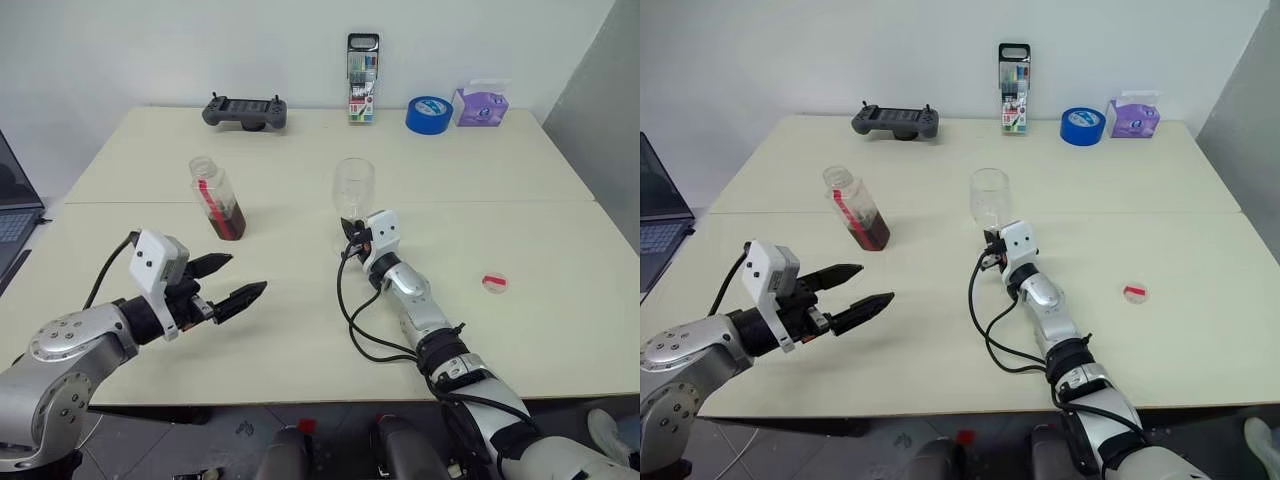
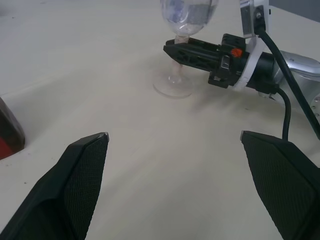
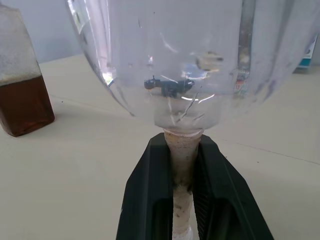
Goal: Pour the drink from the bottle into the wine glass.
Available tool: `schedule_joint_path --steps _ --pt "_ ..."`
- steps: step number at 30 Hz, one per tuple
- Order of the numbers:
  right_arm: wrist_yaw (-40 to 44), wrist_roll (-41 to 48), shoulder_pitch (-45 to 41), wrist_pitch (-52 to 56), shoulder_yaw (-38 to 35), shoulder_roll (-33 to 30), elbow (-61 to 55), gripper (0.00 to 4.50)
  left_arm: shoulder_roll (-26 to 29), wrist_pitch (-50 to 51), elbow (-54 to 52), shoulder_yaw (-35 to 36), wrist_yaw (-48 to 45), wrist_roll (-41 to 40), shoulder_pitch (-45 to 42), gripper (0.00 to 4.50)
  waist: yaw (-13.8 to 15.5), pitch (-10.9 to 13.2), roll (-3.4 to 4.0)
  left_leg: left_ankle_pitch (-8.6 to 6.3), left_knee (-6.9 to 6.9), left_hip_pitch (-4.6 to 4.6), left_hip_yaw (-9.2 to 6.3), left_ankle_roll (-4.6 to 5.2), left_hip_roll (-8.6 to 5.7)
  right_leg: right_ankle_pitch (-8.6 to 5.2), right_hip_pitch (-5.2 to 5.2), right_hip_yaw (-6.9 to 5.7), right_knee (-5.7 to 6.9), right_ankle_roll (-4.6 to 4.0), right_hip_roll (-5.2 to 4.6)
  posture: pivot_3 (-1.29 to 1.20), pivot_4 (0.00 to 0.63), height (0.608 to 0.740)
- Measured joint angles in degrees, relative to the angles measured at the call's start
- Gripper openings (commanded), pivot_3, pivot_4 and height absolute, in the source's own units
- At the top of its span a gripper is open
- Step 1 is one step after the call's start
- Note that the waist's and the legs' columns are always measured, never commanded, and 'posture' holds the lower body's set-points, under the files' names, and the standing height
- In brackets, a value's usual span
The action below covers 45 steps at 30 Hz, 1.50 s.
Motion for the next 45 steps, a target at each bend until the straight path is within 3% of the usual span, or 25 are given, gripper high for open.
schedule_joint_path --steps 6,18,19,26,36,41,45 --pt "-0.7 -3.3 1.3 -0.3 0.5 -0.7 -1.7 0.22 0.0 -1.0 0.7 -2.3 -0.3 0.9 0.0 4.50 0.0 0.0 0.00 0.00 0.00 0.00 0.00 0.00 0.00 0.00 0.00 0.01 0.00 0.00 0.00 0.00 0.150 0.740" --pt "-1.5 -5.5 2.5 1.5 0.4 -1.0 -1.7 4.30 -0.1 -2.0 2.8 -3.7 -0.2 2.2 -0.6 4.50 -0.1 0.0 -0.02 0.00 -0.01 0.01 0.01 0.00 0.01 0.00 -0.01 0.01 0.00 0.00 0.00 0.00 0.150 0.740" --pt "-1.4 -5.5 2.5 1.5 0.3 -1.0 -1.7 4.47 -0.1 -2.1 2.9 -3.8 -0.2 2.3 -0.6 4.50 -0.1 0.0 -0.02 0.00 -0.01 0.01 0.02 0.00 0.01 0.00 -0.01 0.02 0.00 0.00 0.00 0.00 0.150 0.740" --pt "0.5 -5.5 5.5 6.1 0.5 -2.1 -10.7 4.47 -3.3 -6.4 7.1 -3.8 2.6 5.8 -0.3 4.50 0.0 0.0 -0.03 0.00 0.00 -0.01 -0.02 0.00 0.01 0.00 0.00 0.02 -0.01 0.00 -0.01 0.00 0.150 0.740" --pt "4.6 -3.6 22.6 34.5 1.2 -11.1 -46.4 4.47 -17.3 -25.9 21.0 -7.1 15.2 21.4 -0.6 4.50 1.1 0.0 -0.05 -0.01 0.06 -0.05 -0.01 0.00 -0.07 0.00 0.00 0.01 -0.01 0.01 -0.15 0.00 0.150 0.740" --pt "11.5 3.3 25.9 52.5 -1.2 -22.2 -66.9 4.47 -19.3 -31.1 26.0 -8.8 17.8 25.6 -5.2 4.50 1.3 -0.1 -0.08 -0.01 0.11 -0.10 -0.12 0.01 -0.10 0.00 0.05 -0.12 -0.03 0.02 -0.15 0.00 0.150 0.740" --pt "22.9 19.7 18.4 70.2 -8.7 -37.4 -78.6 4.47 -18.6 -32.6 29.3 -8.3 19.5 26.8 -11.1 4.50 1.2 0.0 -0.08 -0.02 0.11 -0.06 -0.07 0.03 -0.15 -0.01 0.10 -0.28 -0.05 0.03 -0.14 0.00 0.150 0.740"
